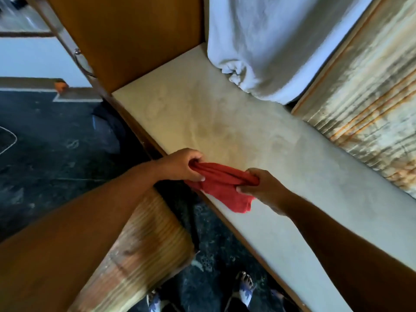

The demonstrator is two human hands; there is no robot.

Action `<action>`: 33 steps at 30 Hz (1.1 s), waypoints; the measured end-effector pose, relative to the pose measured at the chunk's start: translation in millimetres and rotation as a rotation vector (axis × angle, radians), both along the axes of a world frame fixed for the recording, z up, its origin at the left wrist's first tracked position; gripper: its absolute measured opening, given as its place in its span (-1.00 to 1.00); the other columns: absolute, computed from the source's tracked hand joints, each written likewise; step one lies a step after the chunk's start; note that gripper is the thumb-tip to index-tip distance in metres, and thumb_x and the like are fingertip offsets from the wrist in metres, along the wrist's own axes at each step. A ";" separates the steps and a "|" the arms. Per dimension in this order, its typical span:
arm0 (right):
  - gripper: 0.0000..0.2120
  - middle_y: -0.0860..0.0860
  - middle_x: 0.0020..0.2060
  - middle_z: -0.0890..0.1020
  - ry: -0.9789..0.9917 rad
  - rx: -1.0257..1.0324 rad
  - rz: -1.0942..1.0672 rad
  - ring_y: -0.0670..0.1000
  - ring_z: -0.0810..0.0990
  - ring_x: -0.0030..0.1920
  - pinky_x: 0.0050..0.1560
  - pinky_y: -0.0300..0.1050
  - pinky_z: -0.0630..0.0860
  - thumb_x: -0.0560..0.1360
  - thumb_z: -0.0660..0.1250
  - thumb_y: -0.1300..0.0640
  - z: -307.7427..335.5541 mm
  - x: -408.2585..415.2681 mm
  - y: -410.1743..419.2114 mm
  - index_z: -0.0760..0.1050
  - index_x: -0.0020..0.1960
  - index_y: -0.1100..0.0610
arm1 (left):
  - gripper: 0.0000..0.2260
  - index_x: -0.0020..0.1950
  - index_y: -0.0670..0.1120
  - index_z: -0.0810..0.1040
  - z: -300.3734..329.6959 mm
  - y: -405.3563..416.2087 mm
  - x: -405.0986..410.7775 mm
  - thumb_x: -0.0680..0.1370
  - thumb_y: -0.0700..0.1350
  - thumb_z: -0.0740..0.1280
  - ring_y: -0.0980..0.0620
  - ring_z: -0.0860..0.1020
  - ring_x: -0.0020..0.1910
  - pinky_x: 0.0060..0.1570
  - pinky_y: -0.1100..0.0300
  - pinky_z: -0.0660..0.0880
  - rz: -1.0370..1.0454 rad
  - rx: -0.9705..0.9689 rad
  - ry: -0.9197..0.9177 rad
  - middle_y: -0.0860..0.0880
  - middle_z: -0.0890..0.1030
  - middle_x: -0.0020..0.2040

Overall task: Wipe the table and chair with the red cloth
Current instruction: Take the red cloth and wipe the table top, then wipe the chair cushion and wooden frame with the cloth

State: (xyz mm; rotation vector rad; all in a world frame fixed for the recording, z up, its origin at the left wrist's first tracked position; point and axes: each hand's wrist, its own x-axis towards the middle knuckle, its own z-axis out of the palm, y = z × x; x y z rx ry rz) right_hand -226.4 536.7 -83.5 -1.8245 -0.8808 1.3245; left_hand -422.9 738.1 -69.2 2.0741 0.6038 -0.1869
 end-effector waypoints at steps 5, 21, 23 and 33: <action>-0.38 0.11 0.19 0.66 0.458 0.067 -0.071 0.15 0.66 0.17 0.08 0.14 0.63 0.33 0.58 0.09 -11.8 -107.5 70.4 0.47 0.35 0.08 | -0.72 0.01 -0.05 0.55 2.1 25.9 -151.6 0.42 -0.30 0.52 0.17 0.57 -0.20 -0.22 0.30 0.53 0.479 -0.404 -0.207 0.10 0.60 -0.16; -0.50 0.24 0.20 0.60 -0.168 -0.198 0.231 0.13 0.64 0.05 0.02 0.05 0.57 0.47 0.46 0.28 -223.9 -323.1 239.4 0.36 0.33 0.18 | -0.39 0.56 -0.15 0.24 -244.6 106.5 -409.1 0.56 -0.21 0.40 -0.07 0.59 0.14 0.02 0.18 0.58 1.373 -0.470 -0.060 -0.20 0.47 0.42; -0.39 0.26 0.31 0.53 -0.512 -0.203 0.553 0.24 0.56 0.22 0.18 0.03 0.46 0.49 0.41 0.24 -256.9 -325.8 233.1 0.27 0.48 0.16 | -0.42 0.59 -0.18 0.15 -298.5 99.1 -434.8 0.63 -0.08 0.29 -0.16 0.36 0.46 0.39 0.09 0.32 1.130 -0.040 0.345 -0.22 0.30 0.54; -0.18 0.18 0.59 0.12 -1.131 0.488 1.447 0.25 0.09 0.57 0.52 0.26 0.10 0.51 0.10 -0.32 -377.3 -405.8 318.2 0.05 0.60 0.13 | -0.43 0.62 0.10 0.04 -422.6 122.6 -483.5 0.64 0.28 -0.11 -0.18 0.16 0.58 0.53 -0.18 0.00 0.696 0.543 0.517 -0.14 0.18 0.61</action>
